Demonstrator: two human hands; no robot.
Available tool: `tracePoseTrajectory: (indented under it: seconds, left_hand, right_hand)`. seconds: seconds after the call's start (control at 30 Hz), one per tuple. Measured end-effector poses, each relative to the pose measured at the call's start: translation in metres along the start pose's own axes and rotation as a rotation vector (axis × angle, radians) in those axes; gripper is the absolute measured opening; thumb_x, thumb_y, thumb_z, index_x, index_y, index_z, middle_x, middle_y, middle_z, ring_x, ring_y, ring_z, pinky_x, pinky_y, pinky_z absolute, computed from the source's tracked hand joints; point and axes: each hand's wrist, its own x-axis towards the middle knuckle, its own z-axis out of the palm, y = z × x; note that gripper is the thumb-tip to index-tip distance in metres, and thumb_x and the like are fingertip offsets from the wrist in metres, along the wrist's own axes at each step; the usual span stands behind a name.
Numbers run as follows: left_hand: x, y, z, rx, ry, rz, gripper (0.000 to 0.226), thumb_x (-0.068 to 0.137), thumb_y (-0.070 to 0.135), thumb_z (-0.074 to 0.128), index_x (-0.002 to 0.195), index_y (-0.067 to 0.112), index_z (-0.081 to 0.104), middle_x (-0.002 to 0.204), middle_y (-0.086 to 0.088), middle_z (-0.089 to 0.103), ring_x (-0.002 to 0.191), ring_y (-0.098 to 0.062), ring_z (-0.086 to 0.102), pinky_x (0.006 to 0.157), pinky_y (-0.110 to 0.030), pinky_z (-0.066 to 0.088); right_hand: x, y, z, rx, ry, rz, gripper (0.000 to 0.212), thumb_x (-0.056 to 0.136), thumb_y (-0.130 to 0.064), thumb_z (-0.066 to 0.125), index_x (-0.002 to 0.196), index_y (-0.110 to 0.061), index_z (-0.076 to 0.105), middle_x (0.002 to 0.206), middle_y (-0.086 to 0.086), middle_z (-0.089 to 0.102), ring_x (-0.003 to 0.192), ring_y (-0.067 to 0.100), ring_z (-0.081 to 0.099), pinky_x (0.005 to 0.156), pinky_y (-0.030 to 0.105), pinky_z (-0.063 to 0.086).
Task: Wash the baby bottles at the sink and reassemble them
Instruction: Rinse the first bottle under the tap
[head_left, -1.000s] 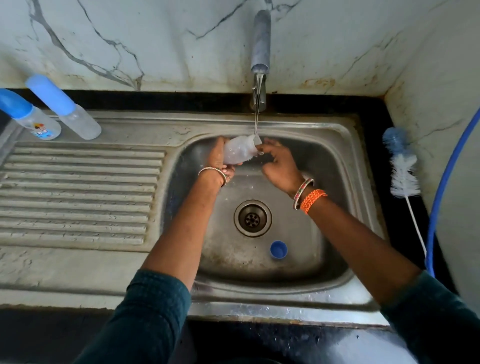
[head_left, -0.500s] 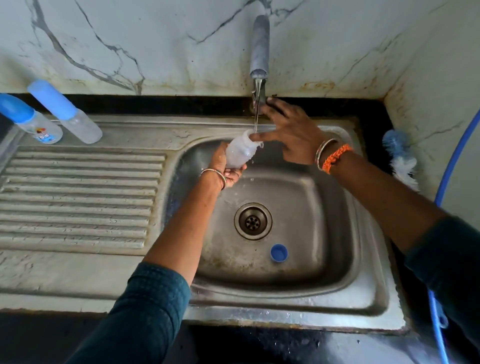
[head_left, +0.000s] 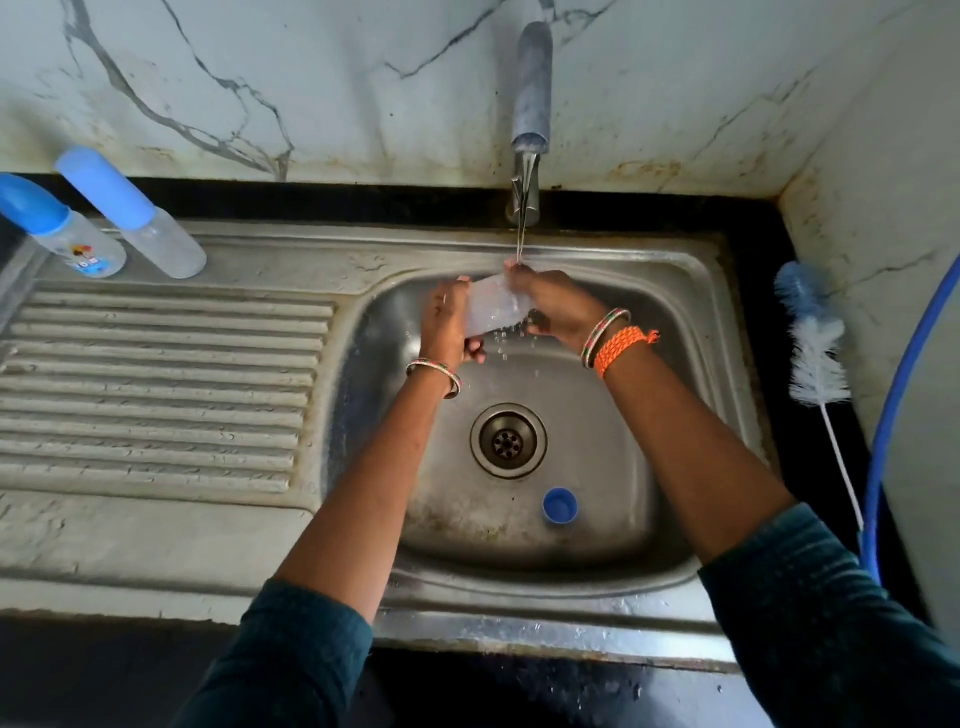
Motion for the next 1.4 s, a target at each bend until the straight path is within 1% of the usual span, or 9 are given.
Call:
tracePoseTrajectory:
  seconds: [0.13,0.27,0.37,0.5,0.6,0.93,1.07,1.23,1.4]
  left_hand:
    - [-0.004,0.013,-0.006,0.11,-0.118,-0.469,0.048,0.097,0.036,0.02,0.074,0.008,0.053,0.046,-0.008,0.056,0.024,-0.008,0.031,0.029,-0.009,0.02]
    - [-0.01,0.022,0.001,-0.006,-0.271,-0.688,0.055,0.093,0.043,0.02,0.077,0.006,0.056,0.051,-0.008,0.056,0.027,-0.008,0.034,0.026,-0.011,0.021]
    - [-0.016,0.015,0.027,-0.13,-0.086,-0.469,0.056,0.097,0.048,0.025,0.079,0.006,0.058,0.047,-0.009,0.059,0.028,-0.009,0.043,0.03,-0.01,0.028]
    - [-0.029,-0.004,0.043,0.091,0.351,0.244,0.027,0.094,0.034,0.053,0.092,0.008,0.058,0.06,0.006,0.056,0.044,0.003,0.053,0.04,-0.008,0.037]
    - [-0.031,-0.012,0.033,0.235,0.286,0.519,0.037,0.086,0.029,0.066,0.11,0.006,0.048,0.086,-0.004,0.063,0.072,-0.009,0.061,0.06,-0.019,0.047]
    - [-0.024,0.022,0.008,-0.365,-0.255,-0.682,0.059,0.088,0.058,0.028,0.066,0.007,0.049,0.045,0.001,0.042,0.027,-0.005,0.032,0.024,-0.014,0.021]
    - [-0.031,0.006,0.038,-0.189,0.173,-0.224,0.051,0.092,0.057,0.041,0.072,0.013,0.056,0.05,-0.001,0.052,0.036,-0.012,0.046,0.036,-0.018,0.037]
    - [-0.026,-0.007,0.026,0.299,0.376,0.684,0.023,0.09,0.025,0.059,0.104,0.008,0.056,0.095,-0.001,0.059,0.084,-0.01,0.055,0.077,-0.012,0.044]
    - [-0.024,0.021,0.033,-0.064,0.227,0.126,0.031,0.096,0.02,0.037,0.07,0.008,0.048,0.046,0.003,0.051,0.032,-0.008,0.046,0.033,-0.016,0.032]
  right_hand:
    - [-0.005,0.004,0.012,-0.175,0.17,-0.341,0.052,0.094,-0.036,0.055,0.14,-0.011,0.046,0.145,0.014,0.039,0.129,0.021,0.041,0.109,0.035,0.036]
    - [-0.011,-0.005,0.007,-0.102,0.225,-0.446,0.027,0.087,-0.019,0.067,0.101,0.003,0.071,0.109,0.02,0.068,0.091,0.022,0.064,0.077,0.03,0.05]
    - [-0.002,-0.015,0.003,0.141,0.46,-0.205,0.03,0.081,-0.016,0.07,0.058,0.0,0.06,0.061,0.013,0.061,0.059,0.02,0.051,0.059,0.03,0.039]
    - [0.009,-0.028,0.009,0.173,0.593,-0.004,0.029,0.079,-0.03,0.068,0.06,-0.016,0.053,0.073,0.003,0.057,0.072,0.024,0.056,0.069,0.031,0.047]
    - [0.014,-0.029,0.018,0.261,0.491,-0.012,0.032,0.088,-0.027,0.06,0.06,-0.013,0.056,0.061,0.001,0.056,0.055,0.018,0.053,0.055,0.027,0.043]
    - [-0.01,-0.017,0.016,0.495,0.086,-0.386,0.018,0.088,-0.007,0.062,0.072,-0.003,0.054,0.078,0.015,0.064,0.072,0.015,0.063,0.073,0.027,0.051]
    - [0.005,-0.022,0.021,0.368,0.488,-0.187,0.04,0.087,-0.022,0.068,0.051,-0.014,0.052,0.051,0.001,0.055,0.052,0.014,0.051,0.058,0.024,0.041]
    - [0.009,-0.02,0.018,0.154,0.497,-0.055,0.029,0.088,-0.038,0.062,0.083,-0.009,0.062,0.087,0.013,0.066,0.082,0.029,0.063,0.075,0.04,0.054]
    - [-0.006,-0.022,0.013,0.656,0.162,-0.3,0.033,0.085,0.0,0.064,0.111,-0.007,0.045,0.096,0.013,0.062,0.08,0.019,0.062,0.073,0.03,0.053]
